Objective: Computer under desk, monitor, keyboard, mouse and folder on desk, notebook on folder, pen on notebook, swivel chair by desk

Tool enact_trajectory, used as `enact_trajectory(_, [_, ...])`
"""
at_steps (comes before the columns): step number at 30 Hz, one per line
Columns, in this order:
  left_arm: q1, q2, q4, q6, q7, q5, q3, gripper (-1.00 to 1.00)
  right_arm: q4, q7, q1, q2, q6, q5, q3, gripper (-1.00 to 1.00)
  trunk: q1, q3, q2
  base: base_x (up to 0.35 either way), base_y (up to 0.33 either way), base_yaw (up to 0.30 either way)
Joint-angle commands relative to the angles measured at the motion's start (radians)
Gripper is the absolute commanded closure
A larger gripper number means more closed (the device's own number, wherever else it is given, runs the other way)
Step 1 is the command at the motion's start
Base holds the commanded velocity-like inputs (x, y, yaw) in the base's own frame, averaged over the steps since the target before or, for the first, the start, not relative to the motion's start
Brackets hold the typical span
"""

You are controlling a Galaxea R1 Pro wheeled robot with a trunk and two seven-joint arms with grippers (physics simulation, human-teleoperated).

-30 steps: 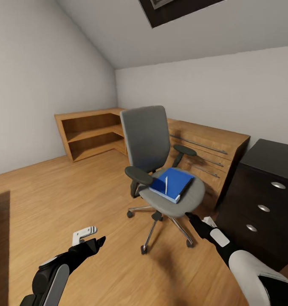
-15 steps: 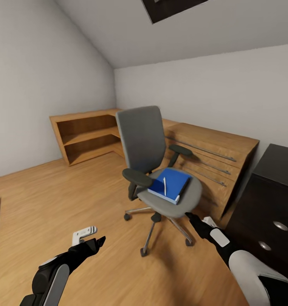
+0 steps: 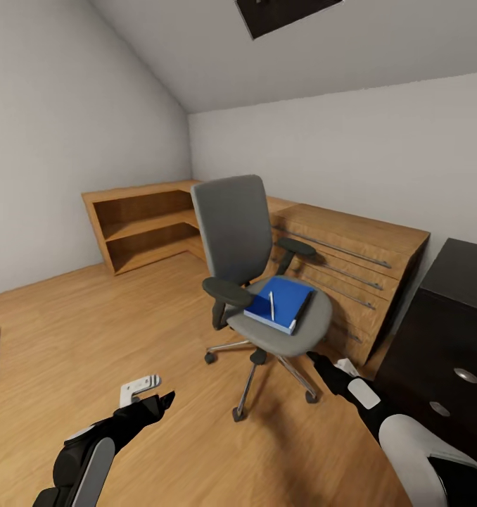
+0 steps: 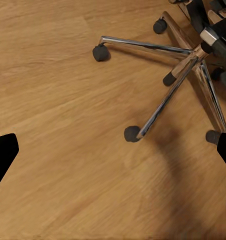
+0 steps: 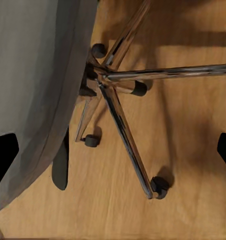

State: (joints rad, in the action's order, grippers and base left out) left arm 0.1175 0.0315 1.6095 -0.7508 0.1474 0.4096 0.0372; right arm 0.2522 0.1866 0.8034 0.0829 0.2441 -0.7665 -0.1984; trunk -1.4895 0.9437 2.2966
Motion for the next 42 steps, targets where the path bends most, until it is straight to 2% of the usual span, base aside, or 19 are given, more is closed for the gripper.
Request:
enact_trajectory(1, [0.001, 0.001, 0.001, -0.005, 0.008, 0.011, 0.001, -1.0, 0.0, 0.003, 0.0, 0.0, 0.006, -0.003, -0.006, -1.0, 0.001, 0.001, 0.0, -0.259, 0.0, 0.0])
enact_trajectory(16, [0.001, 0.001, 0.0, -0.004, 0.012, 0.011, 0.001, -1.0, 0.0, -0.001, 0.0, -0.001, 0.0, 0.0, -0.003, -1.0, 0.001, 0.001, 0.0, -0.323, 0.0, 0.0])
enact_trajectory(19, [0.001, 0.001, 0.0, -0.004, 0.031, 0.011, 0.001, -1.0, 0.001, -0.002, 0.0, -0.001, -0.002, 0.031, 0.0, -1.0, 0.001, 0.001, 0.0, -0.193, 0.0, 0.0])
enact_trajectory(26, [0.001, 0.001, 0.0, -0.002, 0.037, 0.012, 0.002, -1.0, 0.005, -0.001, 0.0, -0.001, -0.002, 0.049, -0.002, -1.0, 0.001, 0.001, 0.0, -0.057, 0.0, 0.0])
enact_trajectory(31, [0.001, 0.001, 0.0, -0.001, 0.044, 0.011, 0.003, -1.0, 0.011, -0.004, 0.0, 0.001, 0.008, 0.048, -0.005, -1.0, 0.02, -0.015, -0.035, -0.003, 0.0, 0.0])
enact_trajectory(32, [0.001, 0.001, 0.0, -0.001, 0.059, 0.011, 0.004, -1.0, 0.011, -0.004, 0.0, 0.002, 0.009, 0.048, -0.006, -1.0, 0.024, -0.018, -0.042, 0.0, 0.0, 0.0])
enact_trajectory(33, [0.001, 0.002, 0.0, -0.001, 0.121, 0.013, 0.002, -1.0, 0.01, -0.003, 0.0, 0.003, 0.008, 0.048, -0.006, -1.0, 0.027, -0.021, -0.049, -0.163, 0.0, 0.0])
enact_trajectory(42, [0.001, 0.002, -0.029, -0.001, 0.134, 0.015, 0.001, -1.0, 0.0, -0.003, 0.0, -0.005, -0.023, 0.056, -0.002, -1.0, 0.062, -0.049, -0.112, -0.303, 0.0, 0.0])
